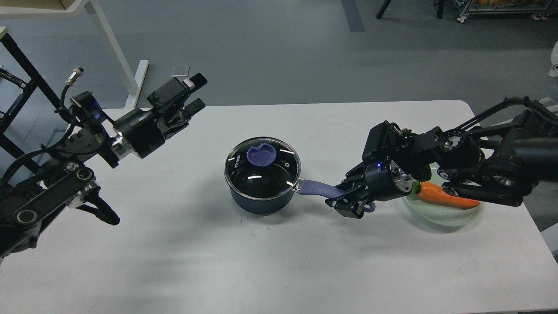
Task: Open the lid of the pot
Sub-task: 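Reach the left gripper over the pot and grasp the purple lid knob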
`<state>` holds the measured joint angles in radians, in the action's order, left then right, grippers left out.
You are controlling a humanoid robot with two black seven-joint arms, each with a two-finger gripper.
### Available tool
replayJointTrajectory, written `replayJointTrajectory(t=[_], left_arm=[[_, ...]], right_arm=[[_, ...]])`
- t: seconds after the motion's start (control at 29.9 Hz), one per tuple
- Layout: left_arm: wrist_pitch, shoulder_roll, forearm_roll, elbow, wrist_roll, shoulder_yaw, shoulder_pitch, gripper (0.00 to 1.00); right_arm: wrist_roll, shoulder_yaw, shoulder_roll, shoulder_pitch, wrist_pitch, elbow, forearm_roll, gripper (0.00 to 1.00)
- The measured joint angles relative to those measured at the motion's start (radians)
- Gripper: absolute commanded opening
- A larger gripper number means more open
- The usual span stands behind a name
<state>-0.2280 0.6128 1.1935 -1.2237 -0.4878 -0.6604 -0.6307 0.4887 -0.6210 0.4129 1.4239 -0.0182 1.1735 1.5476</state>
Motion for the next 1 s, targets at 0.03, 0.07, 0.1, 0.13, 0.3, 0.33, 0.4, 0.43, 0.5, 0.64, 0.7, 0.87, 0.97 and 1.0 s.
replayJointTrajectory(t=[0.03, 0.07, 0.1, 0.13, 0.3, 0.33, 0.4, 0.43, 0.5, 0.64, 0.7, 0.87, 0.97, 1.0], left_arm=[[0.006, 0.0, 0.084, -0.012, 0.0, 0.015, -0.023, 0.99], [0.017, -0.001, 0.174, -0.025, -0.001, 0.037, -0.05, 0.99], [0.037, -0.003, 0.26, -0.035, -0.001, 0.067, -0.076, 0.99], [0.064, -0.006, 0.332, -0.039, -0.001, 0.103, -0.098, 0.99], [0.317, -0.042, 0.631, 0.002, -0.001, 0.379, -0.24, 0.99], [0.355, -0.051, 0.655, 0.022, -0.001, 0.421, -0.259, 0.99], [0.412, -0.082, 0.688, 0.066, -0.001, 0.493, -0.296, 0.99], [0.424, -0.095, 0.701, 0.083, -0.001, 0.512, -0.308, 0.99], [0.438, -0.121, 0.745, 0.12, -0.001, 0.532, -0.322, 0.99], [0.455, -0.171, 0.829, 0.201, -0.001, 0.54, -0.327, 0.99], [0.465, -0.188, 0.842, 0.227, -0.001, 0.542, -0.323, 0.99], [0.471, -0.201, 0.848, 0.247, -0.001, 0.55, -0.299, 0.99], [0.473, -0.203, 0.848, 0.271, -0.001, 0.553, -0.294, 0.99], [0.473, -0.204, 0.848, 0.278, -0.001, 0.553, -0.294, 0.99]], right_arm=[[0.0, 0.0, -0.002, 0.0, 0.0, 0.0, -0.001, 0.27], [0.0, 0.0, -0.004, 0.0, 0.0, -0.001, -0.001, 0.27], [0.0, 0.0, -0.006, 0.0, 0.0, -0.002, -0.001, 0.27], [0.0, 0.0, -0.006, 0.0, 0.0, -0.003, -0.001, 0.27], [0.0, 0.001, -0.008, -0.002, 0.0, -0.003, -0.003, 0.27], [0.0, 0.001, -0.008, -0.002, 0.0, -0.002, -0.003, 0.27], [0.0, 0.001, -0.01, -0.002, 0.0, -0.002, -0.003, 0.27], [0.0, 0.001, -0.012, -0.001, 0.0, -0.002, -0.004, 0.27], [0.0, 0.001, -0.014, 0.0, 0.0, -0.001, -0.004, 0.27], [0.0, 0.001, -0.015, 0.001, 0.0, -0.001, -0.004, 0.28], [0.0, 0.001, -0.016, 0.001, 0.0, -0.002, -0.004, 0.28], [0.0, 0.001, -0.014, 0.001, 0.0, -0.002, -0.005, 0.28], [0.0, 0.001, -0.014, 0.001, 0.0, -0.002, -0.005, 0.28], [0.0, 0.001, -0.014, 0.001, 0.0, -0.002, -0.005, 0.28]])
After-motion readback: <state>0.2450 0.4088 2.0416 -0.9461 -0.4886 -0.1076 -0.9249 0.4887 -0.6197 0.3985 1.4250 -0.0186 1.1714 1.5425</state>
